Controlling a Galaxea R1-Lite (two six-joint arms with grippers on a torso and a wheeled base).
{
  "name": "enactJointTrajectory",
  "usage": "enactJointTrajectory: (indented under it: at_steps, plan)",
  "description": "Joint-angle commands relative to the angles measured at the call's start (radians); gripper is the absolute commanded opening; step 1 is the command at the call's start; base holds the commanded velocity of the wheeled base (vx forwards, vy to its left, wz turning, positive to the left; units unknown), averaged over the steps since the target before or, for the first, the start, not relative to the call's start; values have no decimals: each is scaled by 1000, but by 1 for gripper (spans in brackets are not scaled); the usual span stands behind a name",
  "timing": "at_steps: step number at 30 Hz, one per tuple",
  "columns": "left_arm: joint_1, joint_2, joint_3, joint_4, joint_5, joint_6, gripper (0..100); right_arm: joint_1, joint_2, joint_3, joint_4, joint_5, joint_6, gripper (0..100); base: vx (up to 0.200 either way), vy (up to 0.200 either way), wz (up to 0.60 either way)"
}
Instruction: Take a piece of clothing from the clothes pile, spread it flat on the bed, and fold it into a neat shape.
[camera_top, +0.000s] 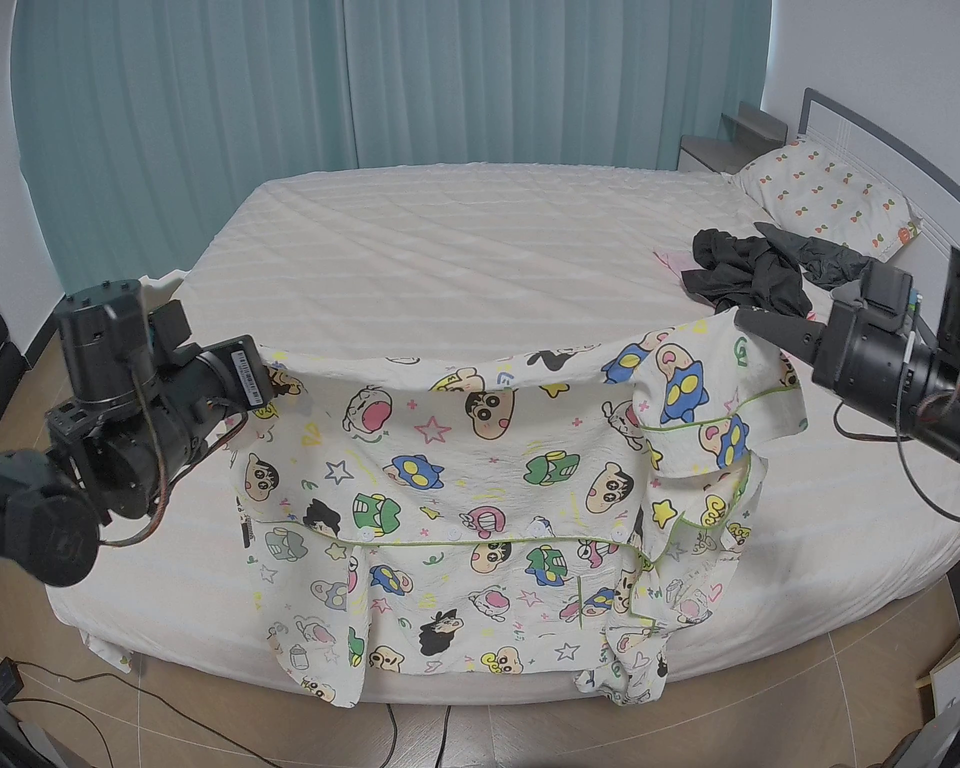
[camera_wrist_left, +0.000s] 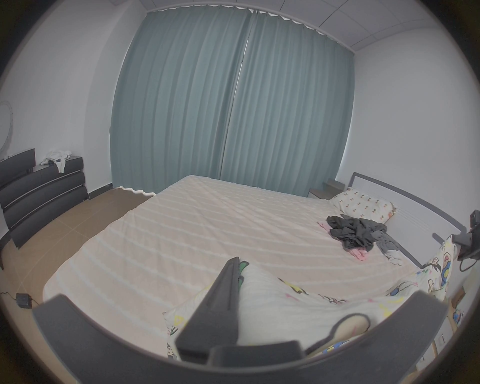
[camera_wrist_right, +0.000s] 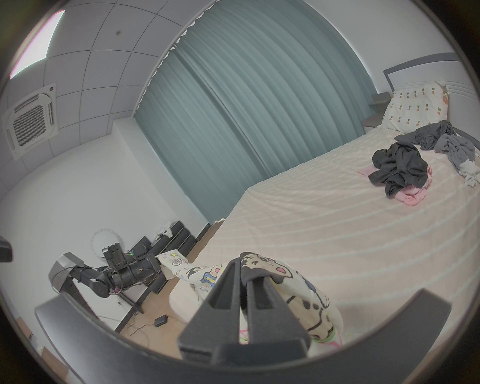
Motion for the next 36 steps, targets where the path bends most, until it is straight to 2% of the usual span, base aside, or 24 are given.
enactJointTrajectory:
  at_steps: [1,6,13,19,25,26,33,36]
  plan:
    - [28,208,-137,-11,-1,-2,0,-38,196,-15,-112,-31,-5,0,200,0,0]
    - [37,335,-249,-11,-1,-2,0,-53,333,-83,-190,-82,-8,0,200,0,0]
    - [38,453,-342,-11,1,-31,0,-53,458,-164,-222,-90,-7,0,200,0,0]
    - [69,602,-450,-9,1,-48,0,-54,603,-236,-222,-122,-7,0,200,0,0]
    - [80,711,-516,-9,2,-86,0,-61,722,-288,-239,-119,10,0,0,0,0]
    - [89,739,-533,-6,2,-86,0,-62,761,-308,-254,-122,22,100,0,0,0]
    - [126,877,-691,4,4,-88,0,-85,888,-416,-303,-120,79,100,0,0,0]
    - [138,918,-732,23,5,-88,0,-102,916,-451,-325,-123,171,100,0,0,0]
